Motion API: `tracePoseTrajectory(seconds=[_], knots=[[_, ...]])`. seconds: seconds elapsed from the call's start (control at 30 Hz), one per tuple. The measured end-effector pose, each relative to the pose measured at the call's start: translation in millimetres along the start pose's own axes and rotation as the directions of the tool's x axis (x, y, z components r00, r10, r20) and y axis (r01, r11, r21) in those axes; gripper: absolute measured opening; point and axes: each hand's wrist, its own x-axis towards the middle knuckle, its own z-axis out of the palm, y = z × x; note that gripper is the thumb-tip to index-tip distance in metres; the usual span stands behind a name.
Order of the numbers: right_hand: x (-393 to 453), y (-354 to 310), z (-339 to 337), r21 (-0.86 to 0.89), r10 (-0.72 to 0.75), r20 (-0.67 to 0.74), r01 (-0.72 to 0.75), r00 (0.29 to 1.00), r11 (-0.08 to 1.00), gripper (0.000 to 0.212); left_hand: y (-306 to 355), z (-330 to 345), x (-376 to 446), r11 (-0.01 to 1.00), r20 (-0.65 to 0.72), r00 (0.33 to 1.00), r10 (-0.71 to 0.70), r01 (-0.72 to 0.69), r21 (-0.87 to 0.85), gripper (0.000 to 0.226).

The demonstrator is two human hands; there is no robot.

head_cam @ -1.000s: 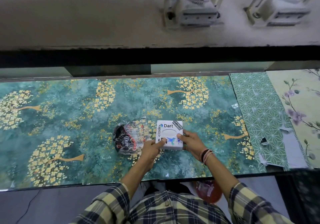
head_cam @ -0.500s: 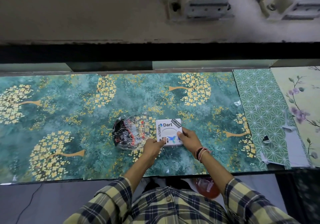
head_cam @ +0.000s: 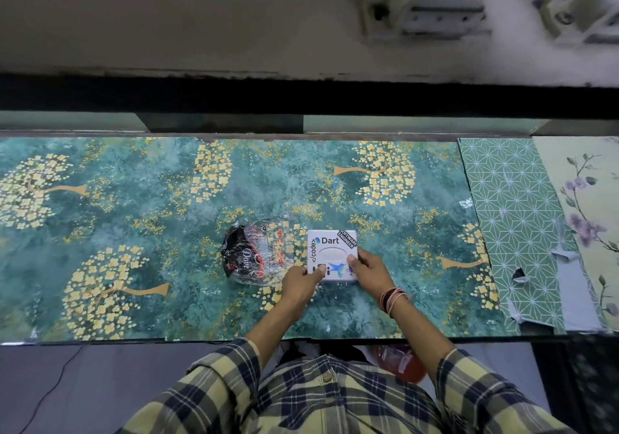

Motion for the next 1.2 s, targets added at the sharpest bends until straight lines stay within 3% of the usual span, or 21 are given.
tracePoseTrajectory(seconds=[0.13, 0.23, 0.3, 0.4, 0.47, 0.6, 0.73, 0.83, 0.93, 1.07, 1.1, 1.2], knots=[[4, 4, 0, 0.001, 0.059, -0.047, -0.059, 0.997, 0.998, 0.029, -1, -3, 0, 0.994, -0.023, 0.999, 0.035, -0.033, 0.103, 0.044], [0, -8, -1, -0.02, 0.084, -0.214, -0.091, 0.973, 0.996, 0.025, -3, -8, -2, 0.992, -0.144, 0.985, 0.092, -0.078, 0.098, 0.051], [-4, -16, -1, -0.046, 0.049, -0.319, -0.067, 0.947, 0.997, 0.02, -4, -14, 2, 0.995, -0.246, 0.968, -0.048, 0.024, -0.1, 0.048], [-7, -27, 2, -0.075, 0.001, -0.371, -0.031, 0.928, 0.997, 0.021, -6, -26, 3, 0.854, -0.27, 0.898, -0.347, 0.184, -0.487, 0.041], [-10, -34, 5, -0.09, -0.024, -0.383, -0.012, 0.924, 0.996, 0.021, -9, -34, 1, 0.793, -0.31, 0.852, -0.421, 0.181, -0.581, 0.043], [-16, -40, 12, -0.086, -0.042, -0.369, 0.01, 0.929, 0.996, 0.019, -21, -51, 8, 0.79, -0.427, 0.78, -0.457, 0.135, -0.598, 0.049], [-27, -43, 20, -0.082, -0.051, -0.331, 0.025, 0.942, 0.996, 0.017, -25, -68, 9, 0.854, -0.507, 0.79, -0.345, 0.04, -0.519, 0.012], [-34, -47, 22, -0.055, -0.076, -0.319, 0.061, 0.945, 0.997, 0.015, -11, -74, -3, 0.887, -0.552, 0.814, -0.183, -0.106, -0.45, 0.027], [-37, -56, 22, 0.058, -0.1, -0.281, 0.121, 0.954, 0.991, 0.015, 10, -77, -24, 0.888, -0.554, 0.831, 0.044, -0.286, -0.359, 0.027], [-44, -78, 14, 0.228, -0.11, -0.171, 0.148, 0.979, 0.962, 0.056, 33, -75, -57, 0.826, -0.39, 0.86, 0.329, -0.462, -0.323, 0.011], [-47, -83, 11, 0.253, -0.105, -0.141, 0.139, 0.984, 0.958, 0.063, 35, -74, -61, 0.814, -0.331, 0.863, 0.382, -0.484, -0.322, 0.018], [-56, -82, 0, 0.382, -0.066, -0.095, 0.098, 0.993, 0.919, 0.064, 35, -68, -70, 0.803, -0.197, 0.844, 0.498, -0.535, -0.263, 0.03]])
